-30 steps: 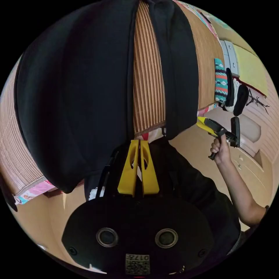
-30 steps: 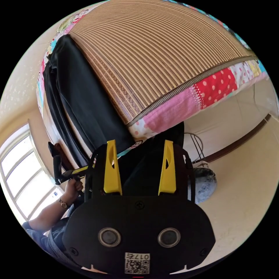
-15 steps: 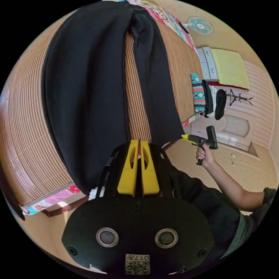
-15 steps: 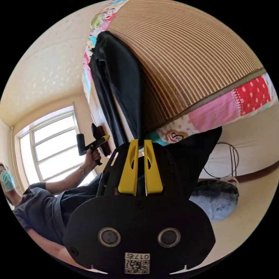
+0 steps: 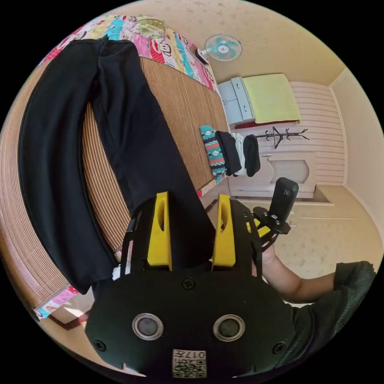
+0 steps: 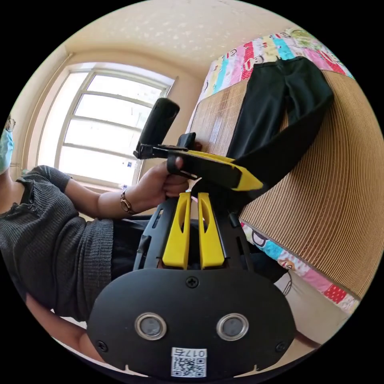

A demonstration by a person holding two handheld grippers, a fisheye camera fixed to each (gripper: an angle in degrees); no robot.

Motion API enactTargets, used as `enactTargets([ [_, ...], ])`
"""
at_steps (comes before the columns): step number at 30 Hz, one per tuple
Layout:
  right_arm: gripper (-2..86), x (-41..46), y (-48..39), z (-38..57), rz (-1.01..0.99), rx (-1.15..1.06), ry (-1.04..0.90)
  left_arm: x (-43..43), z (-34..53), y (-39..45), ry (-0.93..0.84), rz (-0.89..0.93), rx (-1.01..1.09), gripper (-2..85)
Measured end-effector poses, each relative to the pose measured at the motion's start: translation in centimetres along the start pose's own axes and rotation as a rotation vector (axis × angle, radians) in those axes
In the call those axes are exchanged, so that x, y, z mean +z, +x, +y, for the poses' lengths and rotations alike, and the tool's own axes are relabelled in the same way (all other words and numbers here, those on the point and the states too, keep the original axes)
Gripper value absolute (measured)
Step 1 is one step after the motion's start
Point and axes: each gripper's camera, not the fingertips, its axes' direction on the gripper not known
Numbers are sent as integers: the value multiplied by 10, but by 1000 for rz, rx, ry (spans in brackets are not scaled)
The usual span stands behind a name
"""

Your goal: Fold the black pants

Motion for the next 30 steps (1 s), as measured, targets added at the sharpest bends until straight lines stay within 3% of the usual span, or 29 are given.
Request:
enactTargets([
  [2,10,14,-15,1,17,-93,-121,11,-4,2,-84,-130,2,73],
  [5,10,16,-12,15,-133,-122,-218,18,4,-7,-103,-259,-26,23],
  [11,41,-33,92,32,157,228,-393,25,27,-38,-26,-88,-182,8],
  [15,128,-98,165,-7,80,365,-215,33,45,-41,10,-40,-274,5],
  [20,173,-144,244,-95,-68,491,189,48,70,-47,107,22,-393,7],
  [27,166,-109,261,-184,6,557,244,76,81,-52,200,139,-542,6],
  [30,101,-95,229,-213,173,488,175,83,80,-46,219,149,-543,5],
])
